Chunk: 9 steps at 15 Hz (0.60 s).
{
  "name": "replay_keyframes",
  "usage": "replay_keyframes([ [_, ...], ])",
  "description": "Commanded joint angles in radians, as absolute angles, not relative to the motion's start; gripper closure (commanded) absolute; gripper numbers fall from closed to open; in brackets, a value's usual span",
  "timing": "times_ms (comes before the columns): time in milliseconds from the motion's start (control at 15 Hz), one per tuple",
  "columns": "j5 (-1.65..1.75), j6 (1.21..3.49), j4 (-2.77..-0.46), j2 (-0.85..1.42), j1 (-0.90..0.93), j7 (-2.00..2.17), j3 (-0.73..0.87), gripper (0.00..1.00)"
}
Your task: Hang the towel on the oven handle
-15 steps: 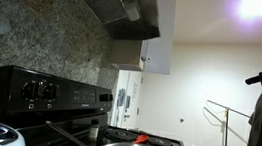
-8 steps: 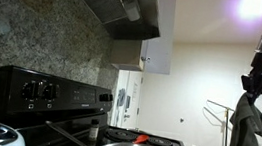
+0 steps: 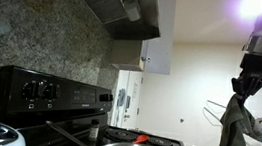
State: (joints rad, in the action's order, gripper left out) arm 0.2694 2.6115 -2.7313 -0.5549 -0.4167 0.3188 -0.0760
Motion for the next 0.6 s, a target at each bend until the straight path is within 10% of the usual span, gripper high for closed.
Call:
replay_keyframes([
  [0,0.356,2.564,-2.695,-0.528,-0.432,0.358,-0.132,0.99],
  [533,0.379,2.593,-2.729,-0.482,-0.356,0.257,-0.066,0.96],
])
